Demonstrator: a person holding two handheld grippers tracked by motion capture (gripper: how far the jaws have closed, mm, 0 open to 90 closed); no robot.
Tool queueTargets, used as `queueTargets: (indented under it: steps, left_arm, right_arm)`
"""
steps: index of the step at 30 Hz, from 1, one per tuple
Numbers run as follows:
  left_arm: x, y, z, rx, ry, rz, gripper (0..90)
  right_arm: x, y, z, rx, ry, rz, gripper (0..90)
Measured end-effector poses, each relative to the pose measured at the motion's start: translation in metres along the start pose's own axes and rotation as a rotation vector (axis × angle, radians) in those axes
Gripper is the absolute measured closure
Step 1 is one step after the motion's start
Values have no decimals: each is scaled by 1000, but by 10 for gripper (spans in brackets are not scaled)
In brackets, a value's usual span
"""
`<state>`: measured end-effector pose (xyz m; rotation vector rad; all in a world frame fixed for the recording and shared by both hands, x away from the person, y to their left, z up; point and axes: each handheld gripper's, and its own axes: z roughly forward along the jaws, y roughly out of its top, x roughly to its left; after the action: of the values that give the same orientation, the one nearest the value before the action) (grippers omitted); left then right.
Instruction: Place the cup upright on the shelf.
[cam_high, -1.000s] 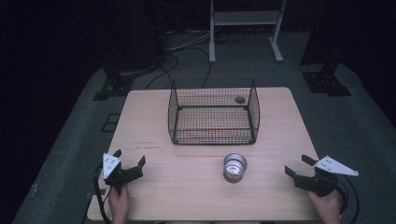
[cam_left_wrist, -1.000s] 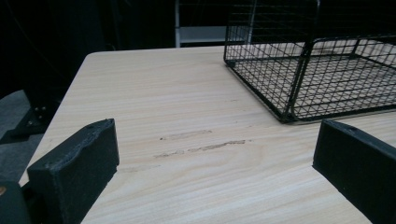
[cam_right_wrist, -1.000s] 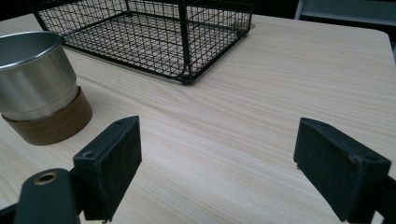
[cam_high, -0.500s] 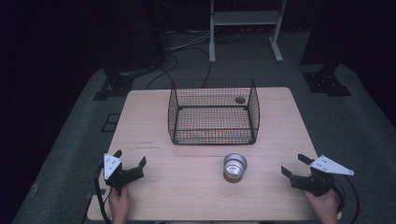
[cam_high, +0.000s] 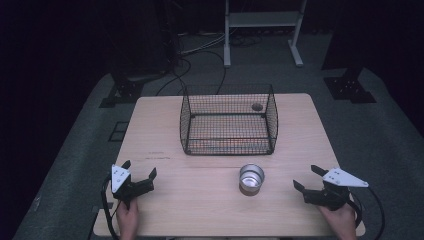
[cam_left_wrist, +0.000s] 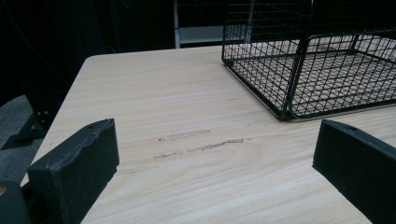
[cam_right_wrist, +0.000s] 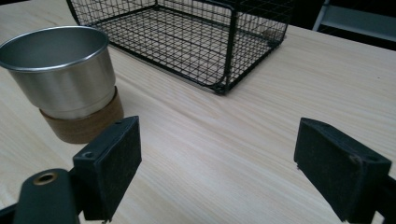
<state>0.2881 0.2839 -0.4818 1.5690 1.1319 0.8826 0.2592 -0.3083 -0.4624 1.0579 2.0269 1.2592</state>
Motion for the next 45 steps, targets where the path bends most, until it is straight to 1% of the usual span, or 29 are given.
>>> queueTargets:
  steps: [3, 5, 8, 14, 16, 18, 20, 22, 25, 27, 28, 31, 32, 33, 34, 36, 38, 40, 43, 45]
  left_arm:
    - [0, 0, 0, 0, 0, 0, 0]
    - [0, 0, 0, -1, 0, 1, 0]
    - [0, 0, 0, -1, -1, -1, 0]
    - [0, 0, 0, -2, -1, -2, 0]
    - [0, 0, 0, -2, -2, -3, 0]
    - [0, 0, 0, -1, -3, -1, 0]
    - [0, 0, 0, -2, -3, -2, 0]
    - [0, 0, 0, -2, -3, -3, 0]
    - [0, 0, 0, -1, -4, -1, 0]
    - [0, 0, 0, -1, -4, 0, 0]
    - [0, 0, 0, -1, -3, 0, 0]
    - [0, 0, 0, -2, -4, -1, 0]
    - [0, 0, 0, -3, -4, 1, 0]
    - [0, 0, 0, -3, -4, 2, 0]
    - [0, 0, 0, -3, -5, 2, 0]
    - [0, 0, 0, -3, -5, 1, 0]
    - [0, 0, 0, -3, -5, 0, 0]
    - [0, 0, 0, -3, -5, 0, 0]
    - [0, 0, 0, -3, -6, 1, 0]
    - [0, 0, 0, -3, -6, 1, 0]
  right_arm:
    - [5, 1, 1, -1, 2, -14, 140]
    - [6, 1, 1, 2, 3, -12, 140]
    - [10, 2, 2, 6, 12, -28, 140]
    - [15, 3, 3, 12, 32, -36, 138]
    - [17, 4, 4, 16, 44, -40, 135]
    - [18, 5, 5, 10, 68, -24, 135]
    - [19, 6, 4, 11, 75, -20, 135]
    - [22, 7, 4, 8, 97, -21, 134]
    - [26, 9, 4, 6, 111, -27, 133]
    - [27, 9, 5, 9, 119, -29, 131]
    - [30, 10, 7, 17, 133, -34, 129]
    - [32, 11, 8, 20, 144, -39, 128]
    - [36, 13, 10, 24, 157, -41, 128]
    - [36, 13, 10, 24, 157, -41, 128]
    - [38, 13, 12, 31, 159, -52, 128]
    - [39, 13, 12, 35, 161, -53, 128]
    - [42, 14, 15, 35, 181, -54, 128]
    - [43, 14, 15, 36, 187, -53, 128]
    - [49, 17, 18, 38, 205, -64, 118]
    - [50, 17, 18, 39, 210, -63, 116]
